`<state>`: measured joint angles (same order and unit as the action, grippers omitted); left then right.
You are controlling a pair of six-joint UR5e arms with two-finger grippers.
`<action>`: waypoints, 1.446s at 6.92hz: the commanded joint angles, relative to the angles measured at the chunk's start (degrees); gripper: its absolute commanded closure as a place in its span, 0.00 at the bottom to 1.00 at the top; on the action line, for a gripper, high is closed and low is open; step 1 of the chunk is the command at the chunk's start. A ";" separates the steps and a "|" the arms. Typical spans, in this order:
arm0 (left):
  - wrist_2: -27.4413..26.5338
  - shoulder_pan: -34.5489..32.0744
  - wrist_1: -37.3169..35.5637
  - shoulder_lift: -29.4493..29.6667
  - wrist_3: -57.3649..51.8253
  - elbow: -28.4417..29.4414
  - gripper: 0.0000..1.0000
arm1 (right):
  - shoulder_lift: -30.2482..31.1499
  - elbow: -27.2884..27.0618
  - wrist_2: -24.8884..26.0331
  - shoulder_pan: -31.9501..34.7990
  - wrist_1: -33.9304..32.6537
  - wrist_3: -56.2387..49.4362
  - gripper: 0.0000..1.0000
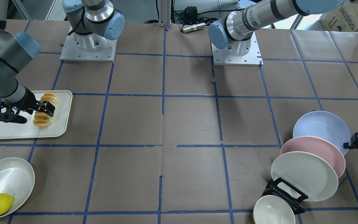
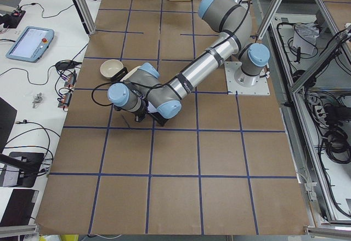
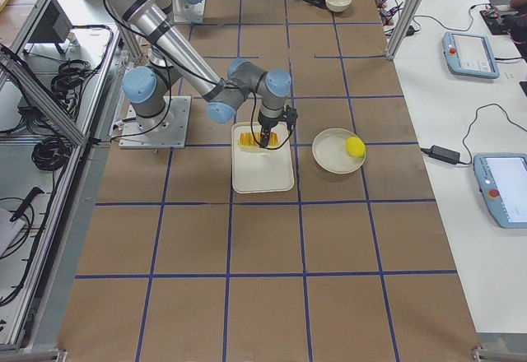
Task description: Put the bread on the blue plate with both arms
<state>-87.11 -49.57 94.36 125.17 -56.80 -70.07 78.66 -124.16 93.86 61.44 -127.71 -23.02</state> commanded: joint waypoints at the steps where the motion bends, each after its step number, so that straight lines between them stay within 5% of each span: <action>1: -0.69 0.00 6.77 -7.45 0.46 -2.61 0.89 | 0.00 -0.30 0.09 0.00 0.09 -0.09 0.14; 2: -1.21 0.00 7.15 -10.79 1.51 -5.93 0.89 | 0.00 -0.30 0.09 0.00 0.09 -0.18 0.19; 3: -1.48 -0.08 7.24 -15.35 3.78 -10.14 0.89 | -0.08 -0.30 0.18 0.00 0.09 -1.66 0.34; 4: -0.87 -0.17 7.16 -20.70 7.37 -15.66 0.88 | 0.00 -0.21 0.27 0.08 0.09 -2.89 0.72; 5: -0.43 -2.44 6.46 -25.37 11.49 -21.37 0.88 | 0.00 -0.30 0.88 0.08 -0.08 -5.52 0.97; 8: 0.18 -18.58 6.28 -30.78 27.65 -24.86 0.88 | 4.97 1.80 0.27 0.26 2.09 -5.63 0.98; 10: 5.62 -28.42 2.70 -29.99 36.99 -24.94 0.88 | 13.42 9.85 0.09 3.23 16.46 -4.76 0.97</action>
<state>-83.66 -72.29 99.48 94.88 -24.90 -94.84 87.71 -118.88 94.02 62.74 -118.72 -28.22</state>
